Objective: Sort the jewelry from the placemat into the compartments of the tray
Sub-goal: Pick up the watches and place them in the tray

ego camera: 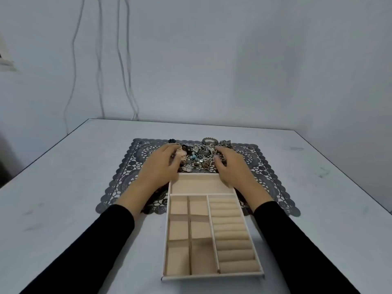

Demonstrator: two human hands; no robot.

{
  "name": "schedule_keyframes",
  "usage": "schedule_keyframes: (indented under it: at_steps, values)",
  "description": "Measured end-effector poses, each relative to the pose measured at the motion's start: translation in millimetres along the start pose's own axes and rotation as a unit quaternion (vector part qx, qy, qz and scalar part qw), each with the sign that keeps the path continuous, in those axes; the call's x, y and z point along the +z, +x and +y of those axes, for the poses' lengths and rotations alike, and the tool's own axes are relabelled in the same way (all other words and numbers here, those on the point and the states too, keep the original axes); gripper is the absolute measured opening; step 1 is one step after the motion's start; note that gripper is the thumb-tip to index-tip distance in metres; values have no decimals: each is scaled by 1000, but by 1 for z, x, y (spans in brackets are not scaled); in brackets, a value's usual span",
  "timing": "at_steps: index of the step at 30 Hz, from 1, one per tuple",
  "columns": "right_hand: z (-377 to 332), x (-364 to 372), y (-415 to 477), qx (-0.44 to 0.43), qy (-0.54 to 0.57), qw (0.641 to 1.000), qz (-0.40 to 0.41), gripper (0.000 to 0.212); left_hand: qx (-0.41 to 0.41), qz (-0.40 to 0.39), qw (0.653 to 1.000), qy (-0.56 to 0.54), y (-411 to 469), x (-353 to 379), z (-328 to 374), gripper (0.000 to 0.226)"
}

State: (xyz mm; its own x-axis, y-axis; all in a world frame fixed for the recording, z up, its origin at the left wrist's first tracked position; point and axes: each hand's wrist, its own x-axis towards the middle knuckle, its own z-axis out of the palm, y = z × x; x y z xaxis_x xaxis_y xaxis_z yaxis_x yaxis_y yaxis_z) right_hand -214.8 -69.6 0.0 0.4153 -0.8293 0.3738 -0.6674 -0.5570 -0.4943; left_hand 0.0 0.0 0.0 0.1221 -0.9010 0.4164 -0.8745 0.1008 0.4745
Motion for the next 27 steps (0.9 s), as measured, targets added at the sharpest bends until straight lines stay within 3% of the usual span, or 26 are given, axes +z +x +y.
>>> schedule_keyframes:
  at_steps: [3,7,19,27]
  values:
    - [4,-2,12,-7,24,1000,6,42,-10,-7,1000,-1,6,-5,-18,41]
    - [7,0,27,-31,43,999,1,38,-2,-72,997,-16,9,-14,-36,38]
    - [-16,24,68,-77,100,991,-53,31,-9,-72,993,-95,14,-23,-63,27]
    - [-20,36,84,-69,140,981,-115,21,-19,-97,987,-129,14,-23,-60,37]
